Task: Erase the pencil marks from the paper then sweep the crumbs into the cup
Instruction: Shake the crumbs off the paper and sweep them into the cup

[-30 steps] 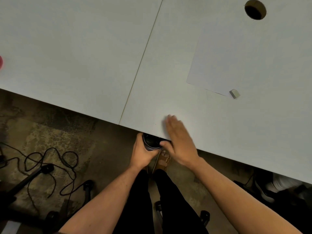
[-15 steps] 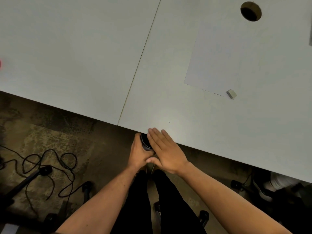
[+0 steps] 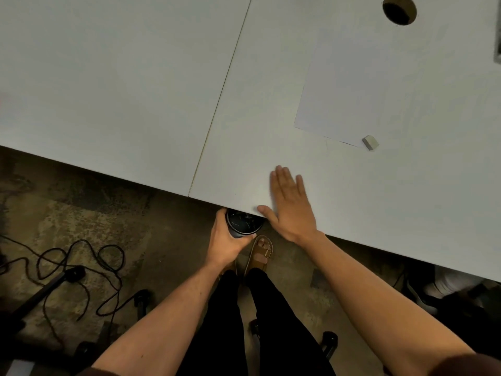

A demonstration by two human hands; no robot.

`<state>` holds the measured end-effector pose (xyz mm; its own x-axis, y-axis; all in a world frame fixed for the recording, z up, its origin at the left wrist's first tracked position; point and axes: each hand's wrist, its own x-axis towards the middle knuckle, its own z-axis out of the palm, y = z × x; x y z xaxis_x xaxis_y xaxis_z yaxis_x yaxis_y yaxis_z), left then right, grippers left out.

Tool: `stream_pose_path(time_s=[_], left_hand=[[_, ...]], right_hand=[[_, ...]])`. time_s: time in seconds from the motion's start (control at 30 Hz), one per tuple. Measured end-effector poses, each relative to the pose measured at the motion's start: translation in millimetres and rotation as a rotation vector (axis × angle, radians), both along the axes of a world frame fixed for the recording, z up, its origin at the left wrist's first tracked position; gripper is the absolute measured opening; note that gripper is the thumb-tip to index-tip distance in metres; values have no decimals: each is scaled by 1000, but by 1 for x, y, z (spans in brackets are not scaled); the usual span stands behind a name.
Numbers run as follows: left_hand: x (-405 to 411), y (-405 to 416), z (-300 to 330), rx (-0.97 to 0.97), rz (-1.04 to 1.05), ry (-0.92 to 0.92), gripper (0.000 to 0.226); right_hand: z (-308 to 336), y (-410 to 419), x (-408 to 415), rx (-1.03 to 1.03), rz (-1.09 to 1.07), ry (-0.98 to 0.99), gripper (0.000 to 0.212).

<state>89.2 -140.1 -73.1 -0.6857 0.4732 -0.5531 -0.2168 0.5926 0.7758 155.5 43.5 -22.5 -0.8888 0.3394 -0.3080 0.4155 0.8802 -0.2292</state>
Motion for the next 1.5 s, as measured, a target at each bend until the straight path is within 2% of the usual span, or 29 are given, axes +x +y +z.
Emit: stream_pose_path(time_s=[0.13, 0.33, 0.43, 0.53, 0.63, 0.77, 0.97, 1.07, 1.17, 1.23, 1.3, 1.4, 1.5], left_hand=[[0, 0, 4, 11, -4, 12, 81], [3, 0, 9, 6, -1, 8, 72], [4, 0, 11, 10, 3, 11, 68], [4, -2, 10, -1, -18, 3, 71], [3, -2, 9, 4, 3, 4, 77], [3, -3, 8, -8, -11, 9, 75], [3, -4, 10, -4, -12, 36, 70], [5, -2, 11, 19, 3, 5, 76], [6, -3, 11, 16, 23, 5, 92], [6, -3, 10, 13, 27, 11, 97], [6, -3, 10, 4, 19, 14, 98], [8, -1, 12, -5, 4, 12, 97], [10, 1, 13, -13, -9, 21, 91]], right_hand=[[-1, -24, 4, -25, 200, 16, 86], [-2, -54, 26, -133, 388, 52, 86], [4, -57, 25, -228, 389, 132, 81], [10, -49, 10, -238, 280, 223, 76], [7, -38, -16, -154, 181, 151, 78], [-1, -42, -26, -16, 326, 50, 83], [-5, -57, 16, -102, 458, 103, 80], [4, -57, 25, -186, 325, 185, 76], [10, -46, 37, -154, -23, 241, 76], [8, -35, 48, -93, -269, 215, 77], [5, -29, 55, -45, -412, 155, 77], [2, -42, 52, 23, -341, 15, 81], [3, -64, 38, 24, -204, -23, 85]])
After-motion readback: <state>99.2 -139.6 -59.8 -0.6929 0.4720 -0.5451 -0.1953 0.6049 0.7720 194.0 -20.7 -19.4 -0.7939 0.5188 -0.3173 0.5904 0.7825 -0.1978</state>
